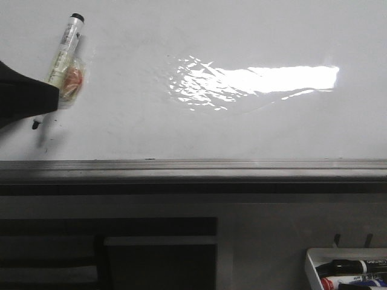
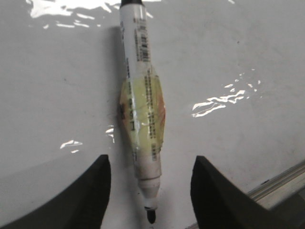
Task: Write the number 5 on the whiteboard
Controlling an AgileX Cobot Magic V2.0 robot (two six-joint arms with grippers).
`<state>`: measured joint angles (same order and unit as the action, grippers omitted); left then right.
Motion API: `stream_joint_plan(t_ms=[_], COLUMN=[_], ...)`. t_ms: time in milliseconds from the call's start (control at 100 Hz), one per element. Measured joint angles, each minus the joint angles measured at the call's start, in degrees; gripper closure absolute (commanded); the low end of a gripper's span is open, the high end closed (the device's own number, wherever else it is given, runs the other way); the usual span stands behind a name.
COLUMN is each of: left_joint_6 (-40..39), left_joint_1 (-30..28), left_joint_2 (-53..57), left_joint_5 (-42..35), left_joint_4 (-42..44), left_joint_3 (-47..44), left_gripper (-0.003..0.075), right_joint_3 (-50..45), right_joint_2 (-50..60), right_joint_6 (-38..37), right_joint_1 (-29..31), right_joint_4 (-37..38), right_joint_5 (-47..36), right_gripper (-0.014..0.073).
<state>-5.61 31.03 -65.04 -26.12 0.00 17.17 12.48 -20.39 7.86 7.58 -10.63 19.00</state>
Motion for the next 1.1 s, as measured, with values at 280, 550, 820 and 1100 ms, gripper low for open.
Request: stream_joint_plan(t_ms=[280, 550, 820, 1100], left_joint_6=[0.0, 0.0, 0.0, 0.0], left_joint_1=[0.2, 0.5, 1.3, 6.5], left_joint_2=[-5.2, -6.3, -6.1, -2.3], left_joint_5=[-2.6, -3.1, -1.8, -2.3], left_joint_4=[-3.4, -4.2, 9.5, 35.6], left_joint_3=[1.4, 1.7, 1.7, 1.7], left_gripper=[0.0474, 0.0741, 0.0741, 0.0741], right_joint_3=[0.0, 0.1, 4.6, 15.1], right_joint_2=[0.0, 0.0, -3.8, -13.9], right_joint_6=[0.0, -0.1, 0.4, 0.4], right_joint_1=[0.0, -4.0, -22.5, -39.6], right_joint_4=[0.0, 0.0, -0.1, -4.9], right_joint_5=[-0.1, 0.4, 7.3, 8.7], right_gripper=[0.0644, 0.0644, 0.0644, 0.0403])
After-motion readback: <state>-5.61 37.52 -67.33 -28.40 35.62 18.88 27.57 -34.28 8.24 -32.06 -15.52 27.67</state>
